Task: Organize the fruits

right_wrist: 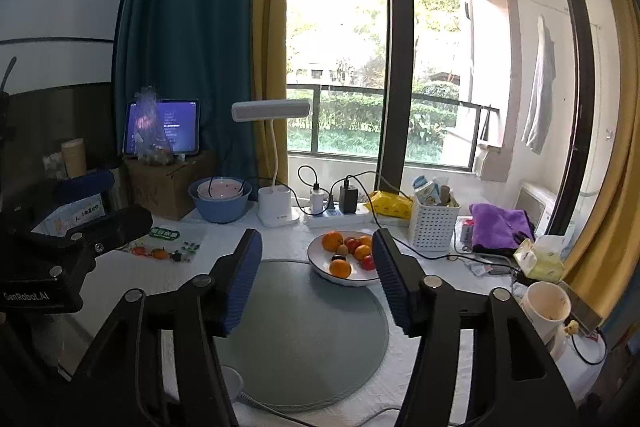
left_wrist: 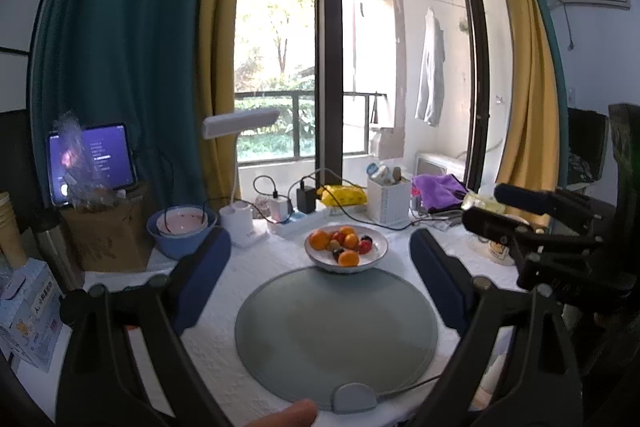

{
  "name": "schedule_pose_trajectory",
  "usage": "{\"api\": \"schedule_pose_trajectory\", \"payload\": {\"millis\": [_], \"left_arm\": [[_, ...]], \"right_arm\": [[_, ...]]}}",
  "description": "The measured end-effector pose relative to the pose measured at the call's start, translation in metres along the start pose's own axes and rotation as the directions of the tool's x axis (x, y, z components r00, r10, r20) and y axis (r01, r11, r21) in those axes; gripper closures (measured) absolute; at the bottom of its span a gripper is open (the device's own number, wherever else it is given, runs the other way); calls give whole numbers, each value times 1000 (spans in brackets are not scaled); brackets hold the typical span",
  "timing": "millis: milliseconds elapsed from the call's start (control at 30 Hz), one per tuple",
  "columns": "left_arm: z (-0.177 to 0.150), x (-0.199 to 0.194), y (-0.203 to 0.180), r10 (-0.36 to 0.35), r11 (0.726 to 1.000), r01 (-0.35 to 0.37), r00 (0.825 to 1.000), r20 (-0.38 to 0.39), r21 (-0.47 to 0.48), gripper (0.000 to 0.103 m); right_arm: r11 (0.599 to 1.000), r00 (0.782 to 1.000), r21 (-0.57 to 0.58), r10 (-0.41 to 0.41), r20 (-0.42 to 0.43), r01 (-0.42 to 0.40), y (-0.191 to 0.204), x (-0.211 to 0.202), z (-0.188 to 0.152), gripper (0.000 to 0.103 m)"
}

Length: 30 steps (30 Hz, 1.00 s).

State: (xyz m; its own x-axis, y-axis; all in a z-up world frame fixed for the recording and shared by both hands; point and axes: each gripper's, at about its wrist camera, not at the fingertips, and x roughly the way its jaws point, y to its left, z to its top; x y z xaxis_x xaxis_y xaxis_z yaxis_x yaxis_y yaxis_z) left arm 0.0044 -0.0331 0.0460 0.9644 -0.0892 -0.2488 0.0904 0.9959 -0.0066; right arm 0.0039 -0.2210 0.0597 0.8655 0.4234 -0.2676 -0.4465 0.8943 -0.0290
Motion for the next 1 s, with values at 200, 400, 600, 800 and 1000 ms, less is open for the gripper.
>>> {"api": "schedule_pose_trajectory", "payload": {"millis": [200,400,600,800,1000], "left_arm": [[5,-7,0,52,999,-52,998,35,0,4],[5,-7,3,57,998,-57,998,30,0,3],[5,-5,7,54,998,-54,998,17,-17,3],[4,-4,4,51,999,-50,999,11,-15,3],[6,-5,2,49,999,-49,999,12,-19,3]], "right_arm": [[1000,1000,-24,-19,-13,19,2,-6,4,39],[999,999,-2,-45,-14,45,-1,-7,7,39],[999,999,-3,-45,-29,45,0,-3,6,39],[999,999,1,-34,-38,34,0,0,6,39],[1000,999,1,-25,-44,25,1,2,5,39]]}}
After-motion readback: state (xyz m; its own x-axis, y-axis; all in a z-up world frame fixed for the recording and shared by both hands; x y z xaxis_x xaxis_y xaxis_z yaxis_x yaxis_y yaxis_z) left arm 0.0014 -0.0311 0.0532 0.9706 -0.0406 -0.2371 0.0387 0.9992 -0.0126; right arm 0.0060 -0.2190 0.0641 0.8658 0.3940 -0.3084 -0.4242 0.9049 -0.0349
